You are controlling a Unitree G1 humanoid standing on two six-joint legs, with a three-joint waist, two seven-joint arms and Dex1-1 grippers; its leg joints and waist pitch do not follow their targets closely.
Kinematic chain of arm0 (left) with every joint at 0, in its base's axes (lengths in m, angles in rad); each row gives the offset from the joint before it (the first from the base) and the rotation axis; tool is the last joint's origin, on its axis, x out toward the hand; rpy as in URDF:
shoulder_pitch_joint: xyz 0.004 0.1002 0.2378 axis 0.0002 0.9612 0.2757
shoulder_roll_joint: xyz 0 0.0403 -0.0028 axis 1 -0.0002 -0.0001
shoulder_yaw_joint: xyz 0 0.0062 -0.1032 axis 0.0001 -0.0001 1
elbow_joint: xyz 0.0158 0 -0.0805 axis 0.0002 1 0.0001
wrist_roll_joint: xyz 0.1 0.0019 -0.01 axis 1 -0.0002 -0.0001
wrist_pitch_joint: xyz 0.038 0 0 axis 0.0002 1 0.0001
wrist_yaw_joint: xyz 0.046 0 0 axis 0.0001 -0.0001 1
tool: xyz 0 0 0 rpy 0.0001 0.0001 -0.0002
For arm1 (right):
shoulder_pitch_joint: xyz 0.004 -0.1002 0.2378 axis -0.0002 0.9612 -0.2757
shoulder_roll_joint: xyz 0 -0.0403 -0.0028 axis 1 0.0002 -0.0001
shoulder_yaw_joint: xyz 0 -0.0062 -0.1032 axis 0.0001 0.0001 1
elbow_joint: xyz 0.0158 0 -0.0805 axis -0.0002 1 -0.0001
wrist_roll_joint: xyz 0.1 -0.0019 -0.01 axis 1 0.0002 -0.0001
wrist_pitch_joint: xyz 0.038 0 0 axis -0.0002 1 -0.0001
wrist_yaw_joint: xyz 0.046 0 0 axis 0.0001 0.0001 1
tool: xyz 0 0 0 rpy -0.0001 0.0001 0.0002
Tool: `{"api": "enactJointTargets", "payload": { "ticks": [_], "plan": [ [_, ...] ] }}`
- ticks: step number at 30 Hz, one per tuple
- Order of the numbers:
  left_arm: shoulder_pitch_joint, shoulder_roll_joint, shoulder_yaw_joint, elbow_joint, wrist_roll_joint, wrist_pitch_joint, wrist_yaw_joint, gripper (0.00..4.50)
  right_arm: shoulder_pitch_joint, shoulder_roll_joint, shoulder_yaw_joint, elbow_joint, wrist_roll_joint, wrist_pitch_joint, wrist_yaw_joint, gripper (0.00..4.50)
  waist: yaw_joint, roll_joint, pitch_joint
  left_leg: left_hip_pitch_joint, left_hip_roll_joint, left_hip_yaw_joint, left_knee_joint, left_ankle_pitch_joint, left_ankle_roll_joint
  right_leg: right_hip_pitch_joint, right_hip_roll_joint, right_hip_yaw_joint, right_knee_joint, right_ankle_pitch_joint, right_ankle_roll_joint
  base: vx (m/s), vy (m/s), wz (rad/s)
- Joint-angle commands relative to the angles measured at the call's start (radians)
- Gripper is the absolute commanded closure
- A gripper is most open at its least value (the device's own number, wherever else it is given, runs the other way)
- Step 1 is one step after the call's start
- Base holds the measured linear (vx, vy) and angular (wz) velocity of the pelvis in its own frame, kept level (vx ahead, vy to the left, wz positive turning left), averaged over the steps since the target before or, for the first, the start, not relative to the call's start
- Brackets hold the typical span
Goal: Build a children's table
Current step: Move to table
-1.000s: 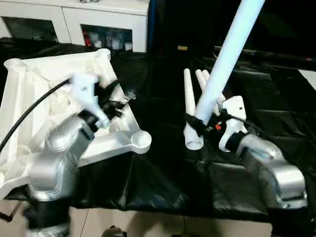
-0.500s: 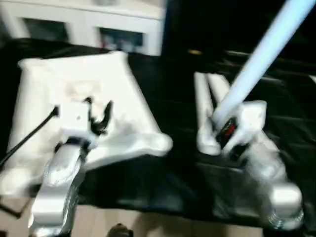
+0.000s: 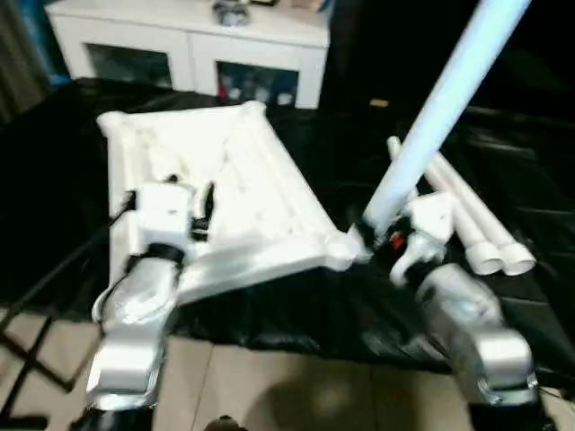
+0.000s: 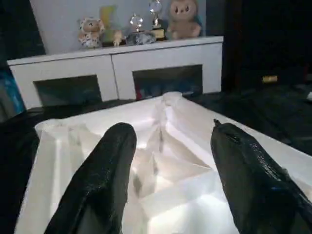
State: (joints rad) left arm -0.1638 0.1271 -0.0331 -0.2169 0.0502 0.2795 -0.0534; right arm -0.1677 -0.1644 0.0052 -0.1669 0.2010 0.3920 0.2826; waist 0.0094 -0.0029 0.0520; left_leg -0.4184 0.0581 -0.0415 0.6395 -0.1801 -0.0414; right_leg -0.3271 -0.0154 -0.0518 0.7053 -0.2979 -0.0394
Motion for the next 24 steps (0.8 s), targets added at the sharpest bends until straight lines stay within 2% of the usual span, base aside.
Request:
{"api": "enactJointTargets", "payload": {
  "ticks": [1,2,3,4,5,6,7,8,9,10,11,13,14,15,16,17,18,19,20,21,22,23,24],
  "plan": [
    [-0.010,-0.014,-0.048,0.014,0.012,0.021,-0.006,1.66,-0.002,-0.016,-0.043,0.026,0.013,0.023,-0.003,2.60,0.000,-0.015,-0.065,0.045,0.086,-0.053,-0.132,-0.454,0.022,-0.014,-0.110,0.080,-0.107,-0.061,-0.068,-0.089,-0.120,0.05],
    [0.000,-0.016,-0.055,0.023,0.006,0.030,-0.013,1.66,-0.010,-0.021,-0.056,0.035,0.017,0.026,0.000,2.60,0.034,-0.045,-0.052,0.010,0.049,0.042,-0.021,-0.290,0.002,0.002,-0.215,0.117,-0.208,-0.250,-0.048,-0.064,-0.171,-0.06],
    [0.003,-0.018,-0.059,0.026,0.006,0.030,-0.014,1.66,-0.010,-0.023,-0.061,0.037,0.017,0.023,0.004,2.60,0.042,-0.058,-0.060,0.013,0.053,0.069,0.009,-0.184,0.011,0.013,-0.217,0.127,-0.206,-0.299,0.005,-0.062,-0.150,-0.21],
    [0.005,-0.017,-0.061,0.027,0.005,0.029,-0.016,1.66,-0.011,-0.024,-0.062,0.038,0.015,0.021,0.002,2.60,0.065,-0.060,-0.054,-0.008,0.063,0.089,0.002,-0.038,0.017,0.020,-0.201,0.117,-0.201,-0.356,0.095,-0.062,-0.150,-0.21],
    [0.009,-0.017,-0.064,0.028,0.002,0.027,-0.022,1.66,-0.013,-0.026,-0.066,0.041,0.010,0.015,-0.002,2.60,0.071,-0.056,-0.058,-0.016,0.079,0.095,-0.015,-0.019,0.019,0.027,-0.193,0.121,-0.187,-0.329,0.103,-0.045,-0.105,-0.20],
    [0.018,-0.011,-0.073,0.033,0.005,0.026,-0.039,1.66,-0.019,-0.017,-0.083,0.049,0.019,-0.008,-0.009,2.60,0.067,-0.048,-0.055,-0.003,0.107,0.102,-0.060,-0.018,0.015,0.018,-0.153,0.088,-0.166,-0.227,0.066,-0.038,-0.068,-0.07],
    [0.021,-0.007,-0.076,0.038,0.005,0.013,-0.054,1.66,-0.021,-0.014,-0.088,0.052,0.020,-0.026,-0.013,2.60,0.055,-0.041,-0.060,0.014,0.130,0.111,-0.082,-0.042,0.011,0.007,-0.115,0.064,-0.146,-0.088,0.020,-0.038,-0.068,-0.07],
    [0.022,-0.004,-0.080,0.045,0.007,-0.001,-0.064,1.66,-0.021,-0.014,-0.089,0.052,0.020,-0.030,-0.017,2.60,0.051,-0.027,-0.063,0.026,0.146,0.117,-0.093,-0.076,0.013,0.002,-0.111,0.056,-0.139,-0.022,-0.030,0.000,0.000,0.00],
    [0.022,0.001,-0.084,0.057,0.007,-0.012,-0.078,1.66,-0.015,-0.036,-0.069,0.039,0.029,0.024,0.012,2.60,0.048,-0.023,-0.063,0.031,0.152,0.123,-0.094,-0.094,0.016,0.000,-0.112,0.056,-0.140,0.002,-0.055,0.000,0.000,0.00],
    [0.022,0.000,-0.084,0.060,0.006,-0.011,-0.079,1.66,-0.011,-0.041,-0.064,0.034,0.037,0.028,0.027,2.60,0.046,-0.022,-0.057,0.038,0.163,0.127,-0.102,-0.145,0.022,-0.001,-0.116,0.053,-0.144,0.000,-0.091,0.000,0.000,0.00],
    [0.022,0.000,-0.084,0.060,0.006,-0.011,-0.079,1.66,-0.011,-0.041,-0.064,0.034,0.037,0.028,0.028,2.60,0.047,-0.021,-0.055,0.044,0.168,0.136,-0.105,-0.185,0.023,-0.004,-0.119,0.053,-0.149,-0.026,-0.111,0.000,0.000,0.00],
    [0.021,0.001,-0.082,0.061,-0.010,-0.011,-0.087,1.66,0.007,-0.035,-0.059,0.015,0.031,0.011,0.019,2.60,0.051,-0.023,-0.055,0.041,0.173,0.150,-0.108,-0.191,0.017,-0.004,-0.121,0.053,-0.151,-0.046,-0.118,0.000,0.000,0.00],
    [0.022,0.005,-0.082,0.061,-0.019,-0.014,-0.095,1.66,0.017,-0.024,-0.062,0.003,0.036,0.014,0.012,2.60,0.055,-0.022,-0.054,0.045,0.175,0.158,-0.109,-0.202,0.010,-0.010,-0.122,0.055,-0.154,-0.062,-0.115,0.000,0.000,0.00],
    [0.023,0.006,-0.083,0.061,-0.021,-0.015,-0.098,1.66,0.020,-0.022,-0.062,0.000,0.036,0.016,0.011,2.60,0.056,-0.021,-0.055,0.045,0.176,0.160,-0.110,-0.203,0.006,-0.009,-0.122,0.055,-0.153,-0.063,-0.116,0.000,0.000,0.00],
    [0.030,0.007,-0.081,0.059,-0.027,-0.017,-0.102,1.66,0.026,-0.025,-0.053,-0.006,0.031,0.025,0.017,2.60,0.059,-0.020,-0.056,0.050,0.179,0.164,-0.113,-0.227,-0.004,-0.008,-0.122,0.054,-0.154,-0.083,-0.106,0.000,0.000,0.00],
    [0.036,0.008,-0.079,0.057,-0.033,-0.018,-0.107,1.66,0.029,-0.024,-0.048,-0.007,0.028,0.033,0.021,2.60,0.058,-0.019,-0.053,0.059,0.182,0.164,-0.120,-0.306,-0.019,-0.003,-0.120,0.052,-0.159,-0.161,-0.093,0.000,0.000,0.00],
    [0.039,0.008,-0.078,0.055,-0.035,-0.017,-0.108,1.66,0.031,-0.022,-0.049,-0.007,0.029,0.033,0.024,2.60,0.054,-0.007,-0.055,0.103,0.194,0.186,-0.105,-0.365,-0.061,-0.029,-0.097,0.071,-0.179,-0.231,-0.069,-0.015,0.036,-0.22],
    [0.043,0.010,-0.077,0.053,-0.036,-0.016,-0.111,1.66,0.031,-0.020,-0.050,-0.007,0.028,0.032,0.023,2.60,0.046,-0.020,-0.032,0.161,0.186,0.208,-0.094,-0.510,-0.126,-0.066,-0.047,0.065,-0.198,-0.388,-0.039,-0.015,0.036,-0.22],
    [0.046,0.011,-0.076,0.053,-0.035,-0.019,-0.114,1.66,0.031,-0.021,-0.049,-0.008,0.029,0.029,0.022,2.60,0.043,-0.022,-0.017,0.214,0.189,0.209,-0.098,-0.640,-0.138,-0.096,-0.026,0.048,-0.207,-0.484,-0.019,-0.003,0.046,-0.55],
    [0.053,0.016,-0.076,0.051,-0.036,-0.022,-0.124,1.66,0.032,-0.024,-0.046,-0.009,0.032,0.029,0.023,2.60,0.036,-0.026,-0.011,0.233,0.195,0.206,-0.102,-0.701,-0.134,-0.106,-0.021,0.032,-0.204,-0.514,-0.011,0.016,0.027,-0.34],
    [0.058,0.019,-0.075,0.051,-0.034,-0.024,-0.128,1.66,0.033,-0.029,-0.041,-0.007,0.027,0.023,0.025,2.60,0.035,-0.043,-0.010,0.139,0.183,0.171,-0.141,-0.732,-0.087,-0.014,-0.070,0.012,-0.194,-0.505,0.000,0.041,0.054,-0.76],
    [0.061,0.021,-0.075,0.050,-0.033,-0.025,-0.129,1.66,0.033,-0.032,-0.038,-0.007,0.024,0.019,0.026,2.60,0.032,-0.024,-0.029,0.104,0.166,0.176,-0.142,-0.661,-0.061,0.037,-0.110,0.029,-0.210,-0.530,0.016,0.061,0.057,-0.63],
    [0.061,0.021,-0.075,0.050,-0.033,-0.025,-0.129,1.66,0.033,-0.032,-0.038,-0.007,0.024,0.019,0.026,2.60,0.036,-0.024,-0.036,0.080,0.161,0.178,-0.139,-0.571,-0.044,0.063,-0.128,0.037,-0.218,-0.542,0.026,0.099,0.078,-0.79]
  ]
}}
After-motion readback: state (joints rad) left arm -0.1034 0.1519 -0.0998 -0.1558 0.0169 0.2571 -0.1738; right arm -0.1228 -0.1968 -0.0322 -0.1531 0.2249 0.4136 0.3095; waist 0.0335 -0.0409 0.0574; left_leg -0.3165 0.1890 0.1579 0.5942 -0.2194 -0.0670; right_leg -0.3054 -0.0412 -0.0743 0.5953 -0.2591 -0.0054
